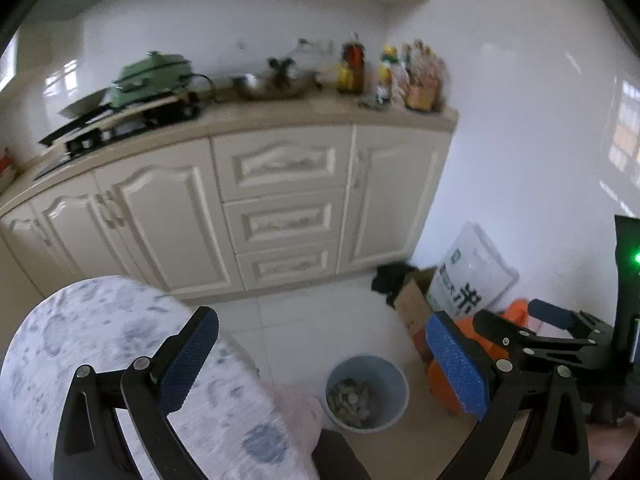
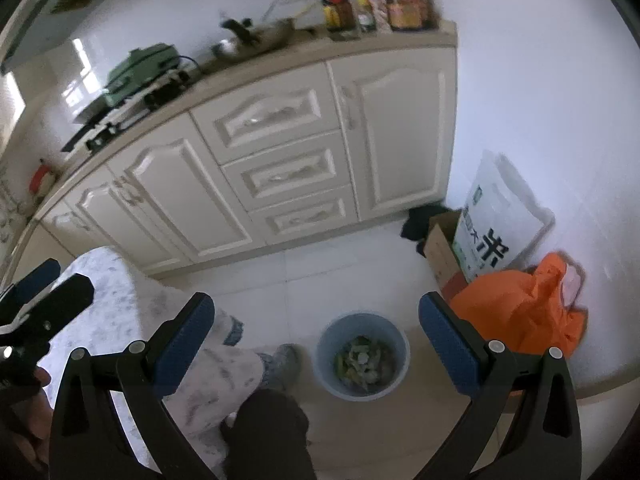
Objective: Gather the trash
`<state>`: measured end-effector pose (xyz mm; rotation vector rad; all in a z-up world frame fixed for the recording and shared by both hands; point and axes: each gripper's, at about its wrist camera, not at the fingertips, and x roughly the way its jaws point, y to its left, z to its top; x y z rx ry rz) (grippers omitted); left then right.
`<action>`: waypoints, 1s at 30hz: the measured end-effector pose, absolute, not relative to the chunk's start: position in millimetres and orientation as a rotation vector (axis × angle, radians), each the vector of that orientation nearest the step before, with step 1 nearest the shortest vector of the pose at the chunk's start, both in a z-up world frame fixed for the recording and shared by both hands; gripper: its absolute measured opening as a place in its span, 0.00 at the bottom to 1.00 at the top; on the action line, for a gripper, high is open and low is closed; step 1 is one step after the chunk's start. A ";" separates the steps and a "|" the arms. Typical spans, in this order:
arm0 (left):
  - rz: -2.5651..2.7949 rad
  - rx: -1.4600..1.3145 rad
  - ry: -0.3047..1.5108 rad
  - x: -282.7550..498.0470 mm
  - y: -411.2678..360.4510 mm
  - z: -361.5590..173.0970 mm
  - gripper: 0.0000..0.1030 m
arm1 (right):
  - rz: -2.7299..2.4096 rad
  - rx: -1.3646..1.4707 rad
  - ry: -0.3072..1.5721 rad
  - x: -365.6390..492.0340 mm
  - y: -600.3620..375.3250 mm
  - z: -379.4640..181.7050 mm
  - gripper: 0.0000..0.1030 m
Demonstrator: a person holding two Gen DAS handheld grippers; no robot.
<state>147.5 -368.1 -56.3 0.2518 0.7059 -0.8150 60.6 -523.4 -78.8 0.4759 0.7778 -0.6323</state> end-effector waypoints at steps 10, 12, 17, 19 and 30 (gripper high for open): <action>-0.609 0.118 0.569 80.4 -195.2 -8.9 0.99 | -0.460 0.325 0.675 83.4 -413.9 -16.9 1.00; -0.546 0.103 0.526 60.6 -156.7 -0.1 0.99 | -0.407 0.293 0.651 89.5 -383.7 -7.0 1.00; -0.385 0.072 0.460 6.7 -77.8 7.6 0.99 | -0.276 0.232 0.595 92.6 -314.8 7.0 1.00; -0.307 0.065 0.441 -15.9 -57.1 9.0 0.99 | -0.230 0.212 0.581 91.0 -291.1 8.0 1.00; -0.062 0.023 0.361 -138.2 25.1 4.4 0.99 | -0.074 0.098 0.528 61.0 -190.6 6.9 1.00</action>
